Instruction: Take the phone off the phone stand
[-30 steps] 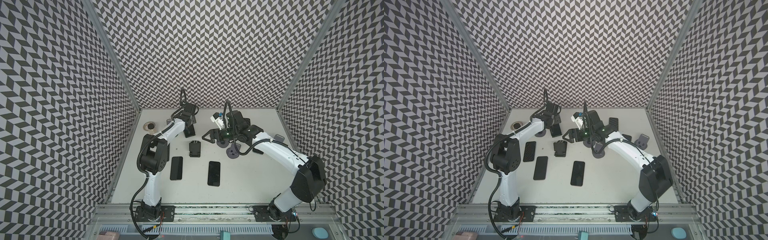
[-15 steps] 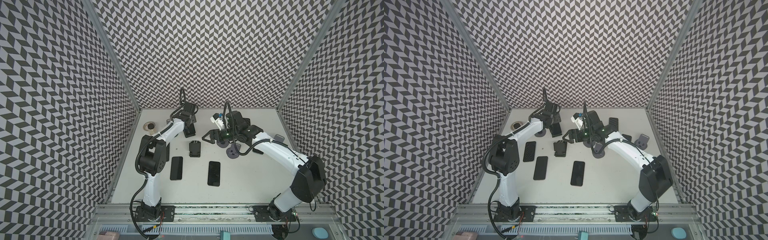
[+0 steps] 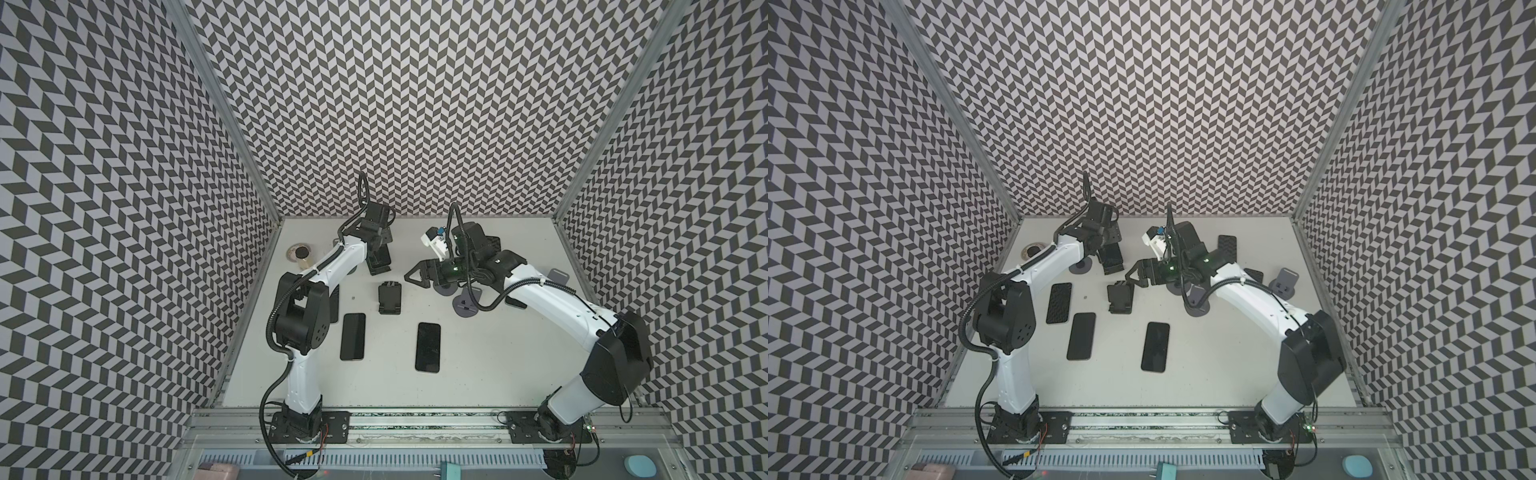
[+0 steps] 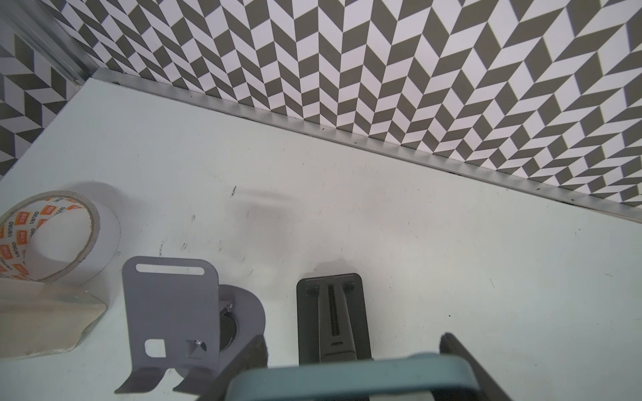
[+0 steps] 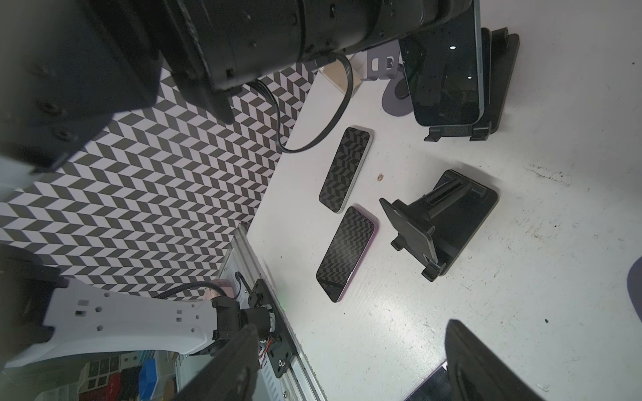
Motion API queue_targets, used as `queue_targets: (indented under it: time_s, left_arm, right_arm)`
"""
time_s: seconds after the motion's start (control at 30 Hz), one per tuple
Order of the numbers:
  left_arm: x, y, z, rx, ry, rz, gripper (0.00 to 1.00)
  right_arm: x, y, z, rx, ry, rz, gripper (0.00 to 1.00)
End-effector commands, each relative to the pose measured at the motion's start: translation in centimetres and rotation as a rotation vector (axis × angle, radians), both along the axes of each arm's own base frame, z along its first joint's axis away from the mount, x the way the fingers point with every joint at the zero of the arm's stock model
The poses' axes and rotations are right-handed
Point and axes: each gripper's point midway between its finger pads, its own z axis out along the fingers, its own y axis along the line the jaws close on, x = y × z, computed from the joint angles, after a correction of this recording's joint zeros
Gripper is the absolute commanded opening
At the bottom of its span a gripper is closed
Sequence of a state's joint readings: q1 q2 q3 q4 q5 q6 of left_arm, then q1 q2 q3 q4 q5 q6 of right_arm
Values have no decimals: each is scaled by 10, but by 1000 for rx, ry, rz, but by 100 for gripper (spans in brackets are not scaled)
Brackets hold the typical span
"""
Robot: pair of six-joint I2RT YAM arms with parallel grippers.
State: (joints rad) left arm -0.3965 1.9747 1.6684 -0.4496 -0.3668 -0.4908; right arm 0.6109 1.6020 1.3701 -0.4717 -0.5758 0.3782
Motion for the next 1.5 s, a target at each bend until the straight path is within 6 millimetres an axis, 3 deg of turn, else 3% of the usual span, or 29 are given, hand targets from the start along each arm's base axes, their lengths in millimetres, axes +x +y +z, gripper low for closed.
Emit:
queue_targets:
  time_s: [0.0,0.87,1.2,1.47]
  left_arm:
    - [4,-1,53,-58,-113,5,57]
    - [-22,-13,98,-93,-167,-29,55]
    - [-47,-20,126,-99,-193,-39,54]
    - [-80,-25,157,-115,-226,-69,54]
  right_arm:
    - [-3,-1,20,30,-56,4,82]
    - [-16,-12,29,38,-63,-11,80]
    - [-28,-20,39,48,-79,-12,80]
    - [-34,-25,61,93,-104,-29,78]
